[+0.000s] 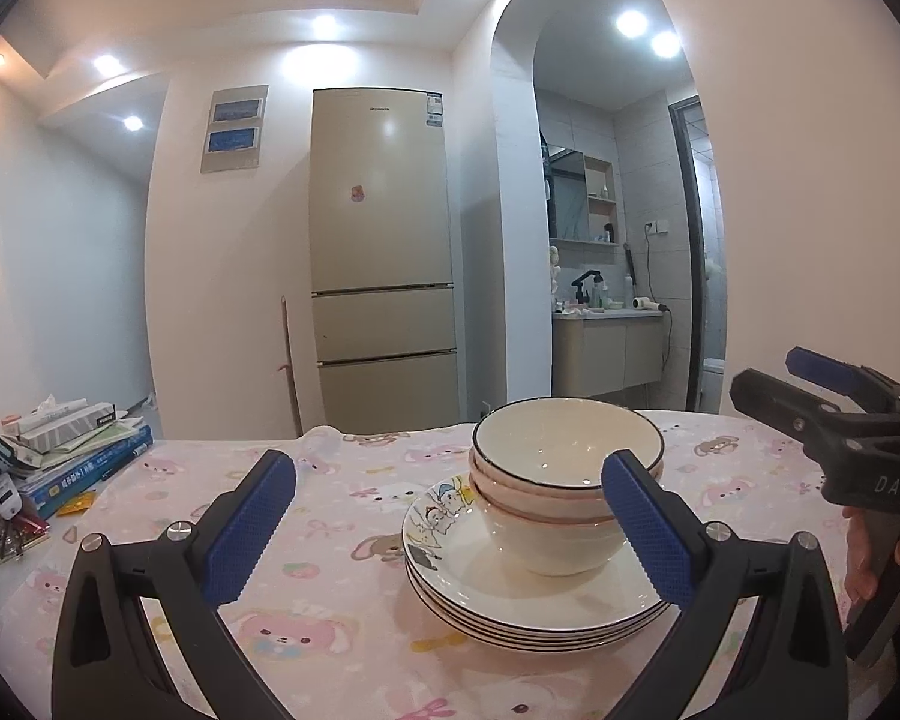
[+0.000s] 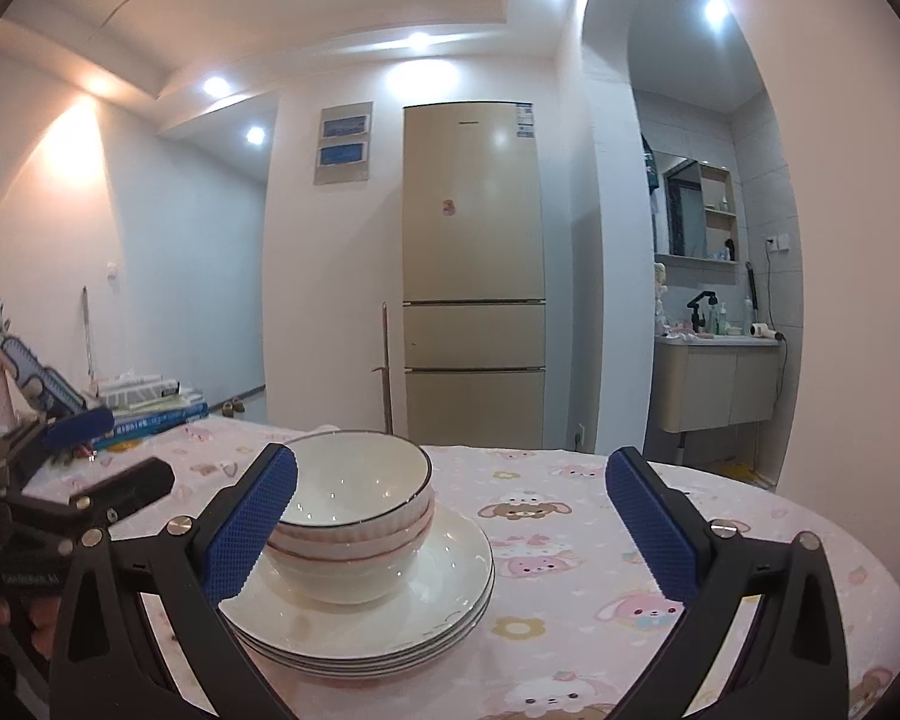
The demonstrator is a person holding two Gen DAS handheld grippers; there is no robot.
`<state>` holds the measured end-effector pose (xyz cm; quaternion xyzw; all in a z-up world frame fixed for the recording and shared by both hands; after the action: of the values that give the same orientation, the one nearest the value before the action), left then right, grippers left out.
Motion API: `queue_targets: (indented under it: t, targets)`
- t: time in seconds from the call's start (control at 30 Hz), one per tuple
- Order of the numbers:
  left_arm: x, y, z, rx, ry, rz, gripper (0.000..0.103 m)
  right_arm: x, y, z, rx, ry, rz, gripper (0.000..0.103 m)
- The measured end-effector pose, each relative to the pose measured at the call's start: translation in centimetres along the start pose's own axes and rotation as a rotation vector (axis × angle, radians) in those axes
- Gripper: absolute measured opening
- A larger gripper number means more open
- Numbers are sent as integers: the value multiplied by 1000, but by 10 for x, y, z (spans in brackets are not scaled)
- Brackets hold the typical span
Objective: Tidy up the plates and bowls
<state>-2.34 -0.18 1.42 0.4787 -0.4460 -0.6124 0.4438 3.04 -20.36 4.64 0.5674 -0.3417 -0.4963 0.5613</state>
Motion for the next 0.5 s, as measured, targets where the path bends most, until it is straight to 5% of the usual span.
queue_targets:
  t: [0.5]
  targets:
    - [-13, -7, -13, -73, 19, 53, 103, 2, -16, -19, -128, -23, -19, 103]
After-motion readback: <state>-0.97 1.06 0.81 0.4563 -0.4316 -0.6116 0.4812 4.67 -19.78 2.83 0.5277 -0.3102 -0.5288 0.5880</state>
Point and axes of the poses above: each gripper's, at about its wrist camera, not at the fingertips, and z roughly against the way its jaws point, x to its right, y to its top, the point moved 1 cm from there along -z, roughly the way its jaws point, and after that the axes turned 10 degrees about -z, right-handed, at the moved point
